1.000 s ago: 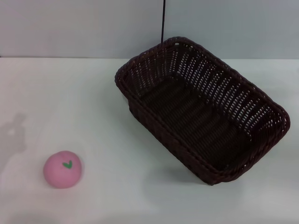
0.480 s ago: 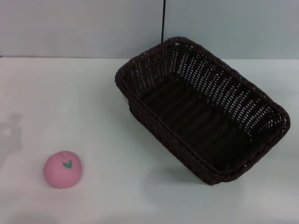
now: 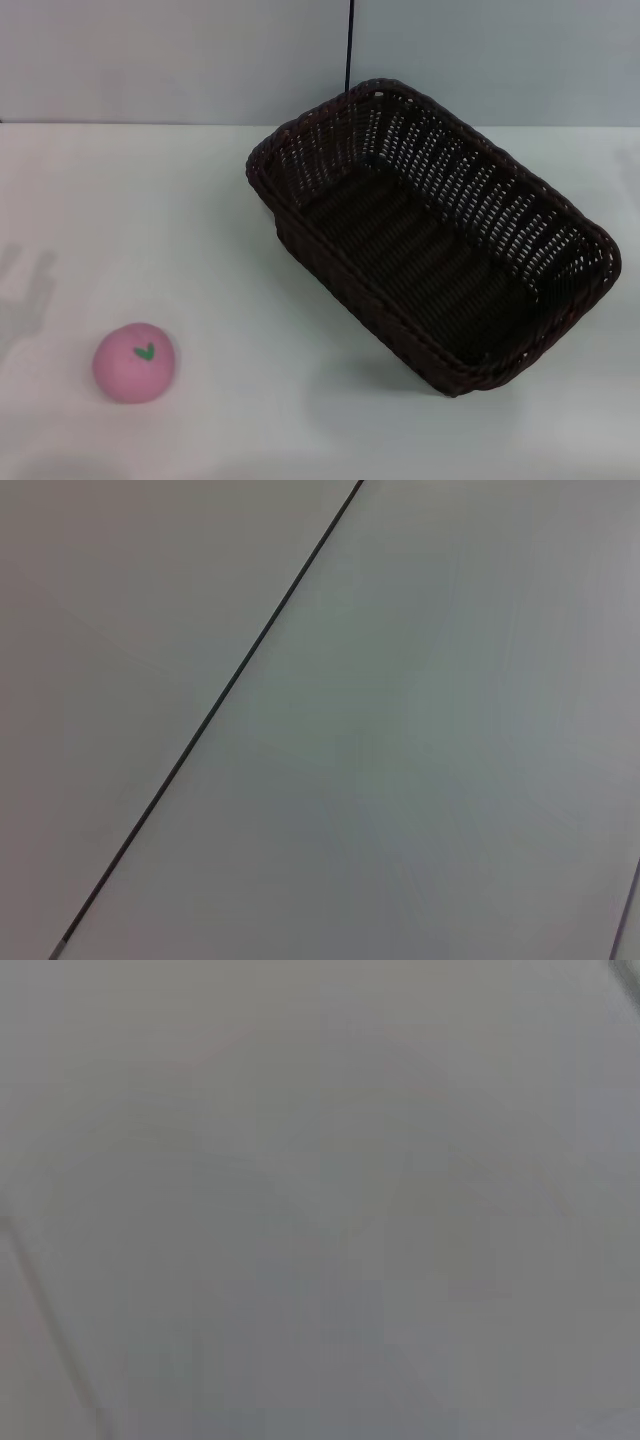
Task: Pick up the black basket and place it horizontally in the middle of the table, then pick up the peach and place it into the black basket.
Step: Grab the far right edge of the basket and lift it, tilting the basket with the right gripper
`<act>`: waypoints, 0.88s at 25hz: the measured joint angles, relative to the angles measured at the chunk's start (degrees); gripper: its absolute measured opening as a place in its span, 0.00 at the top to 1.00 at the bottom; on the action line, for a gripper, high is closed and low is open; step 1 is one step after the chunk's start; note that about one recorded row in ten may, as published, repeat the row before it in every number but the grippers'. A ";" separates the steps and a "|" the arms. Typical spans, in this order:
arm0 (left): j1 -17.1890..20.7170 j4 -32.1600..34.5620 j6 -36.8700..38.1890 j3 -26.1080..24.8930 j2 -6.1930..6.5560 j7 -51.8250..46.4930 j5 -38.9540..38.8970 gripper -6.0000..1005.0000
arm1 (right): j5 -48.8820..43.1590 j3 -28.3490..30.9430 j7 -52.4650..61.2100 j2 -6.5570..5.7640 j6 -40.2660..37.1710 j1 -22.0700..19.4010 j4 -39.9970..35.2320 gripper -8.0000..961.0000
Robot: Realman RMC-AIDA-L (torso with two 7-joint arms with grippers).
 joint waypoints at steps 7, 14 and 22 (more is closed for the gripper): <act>0.13 -0.62 -0.97 0.00 -0.03 0.14 0.13 0.41 | -12.46 -6.62 24.15 -4.72 -6.96 0.37 -14.64 0.58; 0.11 -1.01 -2.01 -0.07 -0.03 0.25 0.12 0.30 | -25.80 -7.35 43.48 -7.27 -14.33 4.37 -32.73 0.31; -0.77 -1.60 -3.91 -0.79 -0.03 -0.12 0.05 0.30 | -48.71 -8.49 56.88 -11.20 -23.77 16.57 -36.81 0.30</act>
